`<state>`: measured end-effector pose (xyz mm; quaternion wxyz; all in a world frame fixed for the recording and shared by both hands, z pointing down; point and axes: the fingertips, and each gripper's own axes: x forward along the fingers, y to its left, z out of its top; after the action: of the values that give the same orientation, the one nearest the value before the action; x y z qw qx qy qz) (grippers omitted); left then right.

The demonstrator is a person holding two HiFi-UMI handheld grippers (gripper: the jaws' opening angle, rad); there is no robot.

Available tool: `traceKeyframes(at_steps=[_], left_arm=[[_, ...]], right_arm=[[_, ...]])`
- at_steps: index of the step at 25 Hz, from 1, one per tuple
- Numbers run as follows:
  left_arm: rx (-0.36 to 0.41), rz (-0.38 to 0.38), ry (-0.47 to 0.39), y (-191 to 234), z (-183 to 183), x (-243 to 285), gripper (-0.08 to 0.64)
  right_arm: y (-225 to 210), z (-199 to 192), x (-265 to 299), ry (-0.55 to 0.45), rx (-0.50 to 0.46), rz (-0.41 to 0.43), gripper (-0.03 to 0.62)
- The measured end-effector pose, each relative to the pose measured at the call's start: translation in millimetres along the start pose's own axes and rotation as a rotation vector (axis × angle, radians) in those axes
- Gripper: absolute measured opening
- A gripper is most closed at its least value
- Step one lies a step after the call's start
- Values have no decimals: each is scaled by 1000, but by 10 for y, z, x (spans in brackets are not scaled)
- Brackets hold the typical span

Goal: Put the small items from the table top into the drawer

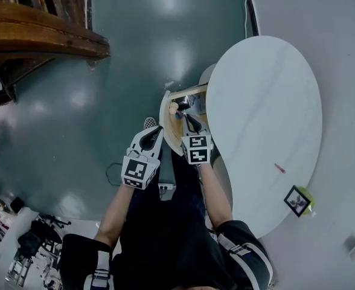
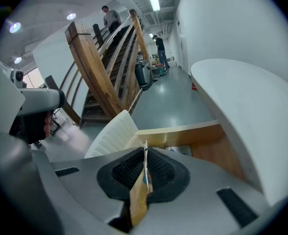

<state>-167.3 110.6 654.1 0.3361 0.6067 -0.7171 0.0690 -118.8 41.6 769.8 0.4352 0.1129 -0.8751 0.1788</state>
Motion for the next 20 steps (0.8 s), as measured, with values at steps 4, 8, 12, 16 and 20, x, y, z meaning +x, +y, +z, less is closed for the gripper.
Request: traceKeyframes(at_steps=[4,8,12,16,20], left_arm=[[-3,-3,10,22,-56,12,20],[-11,-4,20,33,-143,21,20],[-21,-4,25,36,-211,3,20],[-30,8,41,83,-294,-46,20],[-34,14,40,127,-337,-61,20]], right_arm=[[-21,-23,161,13,10,-6,46],[-112,-109,333,35,14,-19,46],[-167,-149,487,45,9,-22,46],[-186,-252,627,73,19,-21,46],[-211,-265,680,78,31,-23,46]])
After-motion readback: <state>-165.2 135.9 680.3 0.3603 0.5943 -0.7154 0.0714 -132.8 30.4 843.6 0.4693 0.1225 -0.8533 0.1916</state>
